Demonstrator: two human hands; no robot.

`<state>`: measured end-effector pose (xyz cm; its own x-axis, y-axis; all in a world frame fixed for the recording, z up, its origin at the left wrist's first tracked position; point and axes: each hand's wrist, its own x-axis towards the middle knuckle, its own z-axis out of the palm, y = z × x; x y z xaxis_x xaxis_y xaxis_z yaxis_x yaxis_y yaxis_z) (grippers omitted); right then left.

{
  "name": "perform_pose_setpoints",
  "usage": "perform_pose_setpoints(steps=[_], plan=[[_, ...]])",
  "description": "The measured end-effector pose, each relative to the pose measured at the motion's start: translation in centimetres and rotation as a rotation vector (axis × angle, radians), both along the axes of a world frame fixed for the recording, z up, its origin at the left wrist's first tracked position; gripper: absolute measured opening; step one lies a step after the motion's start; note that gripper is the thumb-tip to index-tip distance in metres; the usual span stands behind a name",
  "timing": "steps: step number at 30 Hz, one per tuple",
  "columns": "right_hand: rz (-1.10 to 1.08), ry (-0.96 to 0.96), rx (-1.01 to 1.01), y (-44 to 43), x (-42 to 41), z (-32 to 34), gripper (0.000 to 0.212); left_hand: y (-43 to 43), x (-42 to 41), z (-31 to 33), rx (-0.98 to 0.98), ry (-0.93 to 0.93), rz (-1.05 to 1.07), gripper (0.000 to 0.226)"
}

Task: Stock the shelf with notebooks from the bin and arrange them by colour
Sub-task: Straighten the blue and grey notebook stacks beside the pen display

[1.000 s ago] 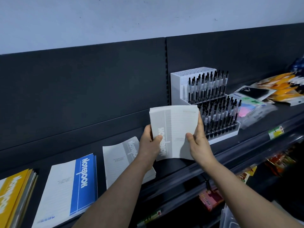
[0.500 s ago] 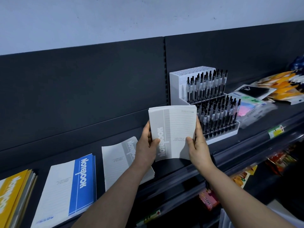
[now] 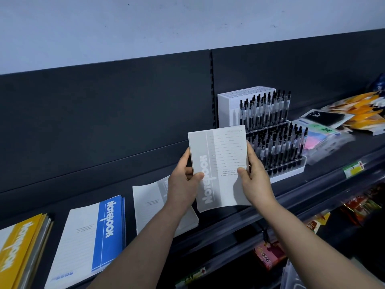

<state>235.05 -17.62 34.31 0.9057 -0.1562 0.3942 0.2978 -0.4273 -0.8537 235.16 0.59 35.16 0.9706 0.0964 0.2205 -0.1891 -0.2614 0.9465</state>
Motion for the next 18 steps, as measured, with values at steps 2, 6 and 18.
perform_pose_setpoints(steps=[2,6,18], plan=[[0.012,0.028,-0.03,0.1,0.2,0.2,0.074,0.5,-0.1,0.1,-0.015,0.042,0.015,0.078],[0.054,0.105,-0.105,0.5,0.9,1.0,0.075,0.9,0.2,0.1,-0.034,0.167,0.082,0.076],[0.111,0.492,-0.379,0.4,6.2,2.5,0.051,-1.6,2.3,1.3,0.185,0.436,0.154,0.018]])
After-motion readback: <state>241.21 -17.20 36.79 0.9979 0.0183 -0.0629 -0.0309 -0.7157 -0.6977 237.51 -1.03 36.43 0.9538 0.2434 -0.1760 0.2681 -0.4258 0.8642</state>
